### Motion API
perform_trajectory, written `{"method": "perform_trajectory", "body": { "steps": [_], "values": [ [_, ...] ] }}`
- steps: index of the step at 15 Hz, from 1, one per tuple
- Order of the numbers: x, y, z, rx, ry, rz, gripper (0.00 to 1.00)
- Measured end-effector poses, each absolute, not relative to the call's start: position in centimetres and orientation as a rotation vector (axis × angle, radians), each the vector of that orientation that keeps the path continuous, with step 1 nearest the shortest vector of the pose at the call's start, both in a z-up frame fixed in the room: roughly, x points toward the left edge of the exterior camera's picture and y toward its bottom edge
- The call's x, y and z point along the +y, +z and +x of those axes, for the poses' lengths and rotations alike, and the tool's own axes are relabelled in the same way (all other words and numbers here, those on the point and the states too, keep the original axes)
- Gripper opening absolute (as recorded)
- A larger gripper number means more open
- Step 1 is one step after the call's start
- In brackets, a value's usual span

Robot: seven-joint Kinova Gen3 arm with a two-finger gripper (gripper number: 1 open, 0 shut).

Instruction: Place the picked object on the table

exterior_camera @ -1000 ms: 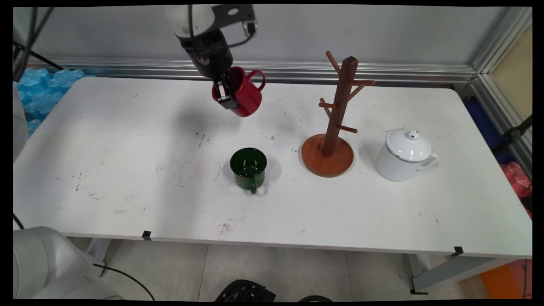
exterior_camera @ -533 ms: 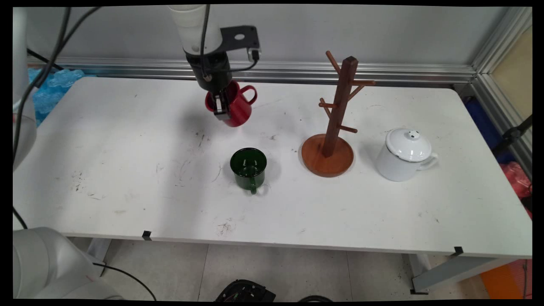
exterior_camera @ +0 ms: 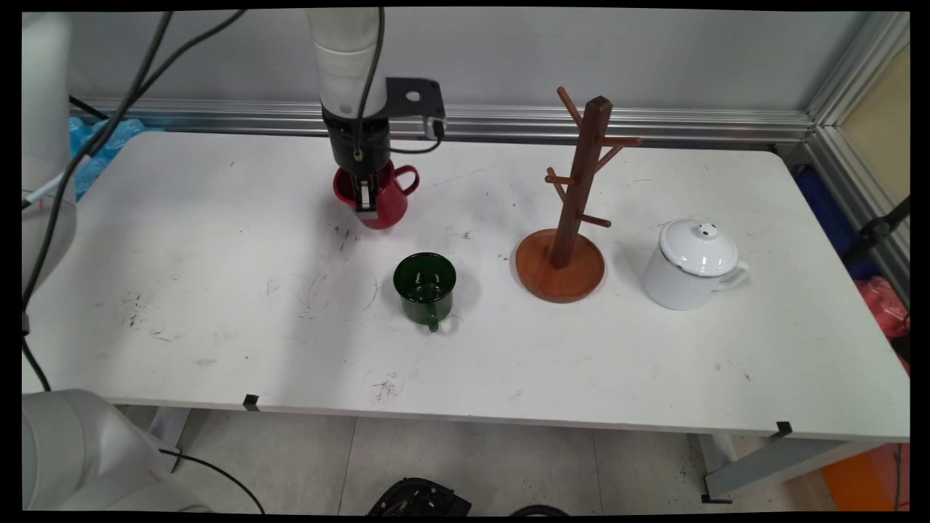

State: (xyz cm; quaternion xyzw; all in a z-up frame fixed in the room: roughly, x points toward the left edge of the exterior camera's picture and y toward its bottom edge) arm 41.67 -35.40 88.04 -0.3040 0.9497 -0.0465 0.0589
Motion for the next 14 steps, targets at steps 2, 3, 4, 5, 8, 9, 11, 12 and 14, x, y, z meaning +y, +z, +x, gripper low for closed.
{"method": "perform_trajectory", "body": {
  "steps": [2, 3, 4, 5, 8, 9, 11, 12, 14],
  "values": [
    [-35.7, 87.3, 41.2, 2.856, -0.114, -0.917, 0.00],
    [-35.8, 86.9, 41.0, 2.848, -0.100, -0.914, 0.00],
    [-36.0, 86.5, 40.7, 2.842, -0.087, -0.910, 0.00],
    [-36.2, 86.2, 40.4, 2.839, -0.076, -0.906, 0.00],
    [-36.8, 85.4, 39.7, 2.834, -0.047, -0.891, 0.00],
    [-37.0, 85.1, 39.4, 2.833, -0.037, -0.886, 0.00],
    [-37.6, 84.6, 39.0, 2.830, -0.022, -0.878, 0.00],
    [-37.8, 84.4, 38.8, 2.828, -0.014, -0.875, 0.00],
    [-38.2, 84.0, 38.5, 2.823, 0.001, -0.873, 0.00]
  ]
}}
